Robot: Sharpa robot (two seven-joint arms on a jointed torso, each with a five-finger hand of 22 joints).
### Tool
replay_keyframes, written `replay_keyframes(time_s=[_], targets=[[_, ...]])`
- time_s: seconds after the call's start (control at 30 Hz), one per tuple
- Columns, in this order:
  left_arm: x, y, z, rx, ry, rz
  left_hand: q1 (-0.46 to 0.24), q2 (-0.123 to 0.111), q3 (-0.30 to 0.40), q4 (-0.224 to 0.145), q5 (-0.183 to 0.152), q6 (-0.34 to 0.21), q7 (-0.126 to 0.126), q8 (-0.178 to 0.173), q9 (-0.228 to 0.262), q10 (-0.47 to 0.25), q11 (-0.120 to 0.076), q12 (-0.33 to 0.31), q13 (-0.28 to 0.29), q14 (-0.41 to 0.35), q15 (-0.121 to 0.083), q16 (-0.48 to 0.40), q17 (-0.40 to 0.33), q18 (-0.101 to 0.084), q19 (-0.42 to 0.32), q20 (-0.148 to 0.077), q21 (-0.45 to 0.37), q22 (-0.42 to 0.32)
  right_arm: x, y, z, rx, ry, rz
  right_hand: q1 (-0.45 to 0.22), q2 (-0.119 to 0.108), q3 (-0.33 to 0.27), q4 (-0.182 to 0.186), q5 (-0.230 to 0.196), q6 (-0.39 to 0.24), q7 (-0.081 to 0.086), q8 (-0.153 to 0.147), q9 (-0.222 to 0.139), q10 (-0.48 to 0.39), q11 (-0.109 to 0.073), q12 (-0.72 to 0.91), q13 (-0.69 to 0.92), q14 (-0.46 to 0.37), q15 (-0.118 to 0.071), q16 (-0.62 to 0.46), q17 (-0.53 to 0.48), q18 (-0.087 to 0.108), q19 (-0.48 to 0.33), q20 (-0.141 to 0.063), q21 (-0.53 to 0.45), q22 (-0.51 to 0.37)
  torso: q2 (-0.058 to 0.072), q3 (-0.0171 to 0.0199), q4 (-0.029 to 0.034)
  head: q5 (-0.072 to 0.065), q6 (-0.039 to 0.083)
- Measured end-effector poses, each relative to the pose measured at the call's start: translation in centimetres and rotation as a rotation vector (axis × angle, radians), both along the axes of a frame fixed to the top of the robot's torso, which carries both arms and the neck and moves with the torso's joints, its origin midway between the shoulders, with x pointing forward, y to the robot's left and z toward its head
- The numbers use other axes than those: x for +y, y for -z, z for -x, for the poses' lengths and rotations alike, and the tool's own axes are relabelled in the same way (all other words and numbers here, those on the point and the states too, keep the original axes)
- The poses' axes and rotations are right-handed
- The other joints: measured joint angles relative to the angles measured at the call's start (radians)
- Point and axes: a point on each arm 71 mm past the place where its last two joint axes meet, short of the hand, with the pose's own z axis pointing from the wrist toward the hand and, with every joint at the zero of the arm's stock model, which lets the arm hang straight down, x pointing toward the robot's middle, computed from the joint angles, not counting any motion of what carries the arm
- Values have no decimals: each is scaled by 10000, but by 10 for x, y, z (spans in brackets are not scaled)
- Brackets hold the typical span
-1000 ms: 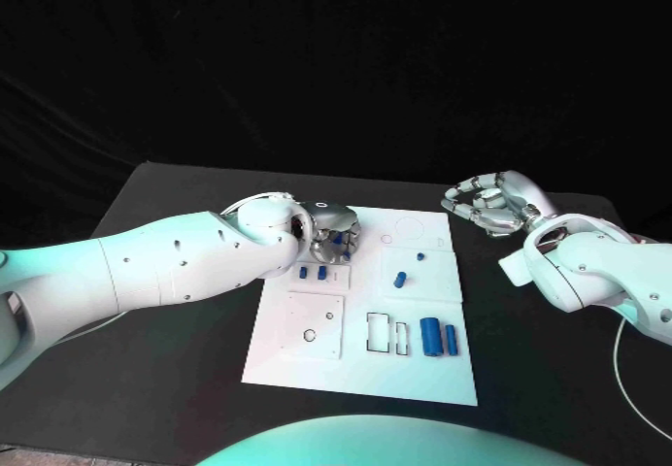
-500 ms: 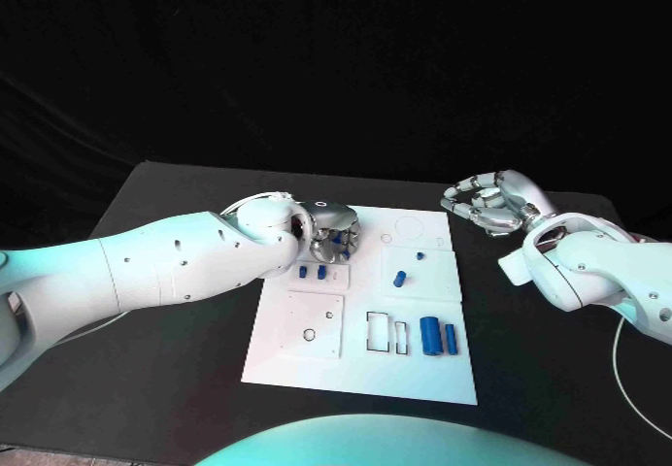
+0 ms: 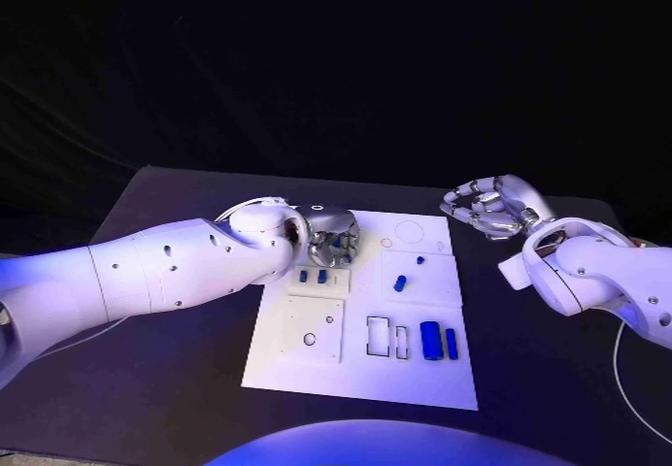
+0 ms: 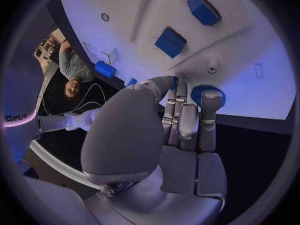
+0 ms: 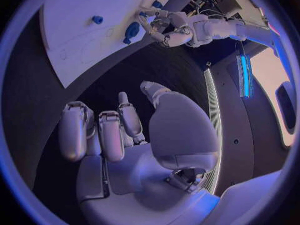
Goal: Assemble the parts on the task board
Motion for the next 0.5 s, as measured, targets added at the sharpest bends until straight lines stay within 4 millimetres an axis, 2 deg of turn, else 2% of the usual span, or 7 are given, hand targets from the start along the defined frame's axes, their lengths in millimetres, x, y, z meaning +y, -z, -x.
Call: replay_keyframes(time_s=[0.3,0.5], targets=[[15,-18,3,-131,-231,806,-53,-53,0,0,0,0,0,-29,33,2,1,-90,6,0,0,0,-29,0,0,0,-1,-1,-1,0,0,-1,33,14,0,0,0,0,0,0,0,0,-1,0,0,0,0,0,0,0,-1,0,0,0,0,-1,-4,0,21,18,36],[32,-23,3,-87,-527,958,-109,-109,0,0,0,0,0,-42,33,36,34,-146,6,0,0,0,-67,0,-1,0,-1,-28,-2,0,-1,-2,41,17,0,0,0,0,0,0,0,0,-3,0,0,0,0,0,0,0,-2,0,0,0,0,-1,-6,0,22,40,46]])
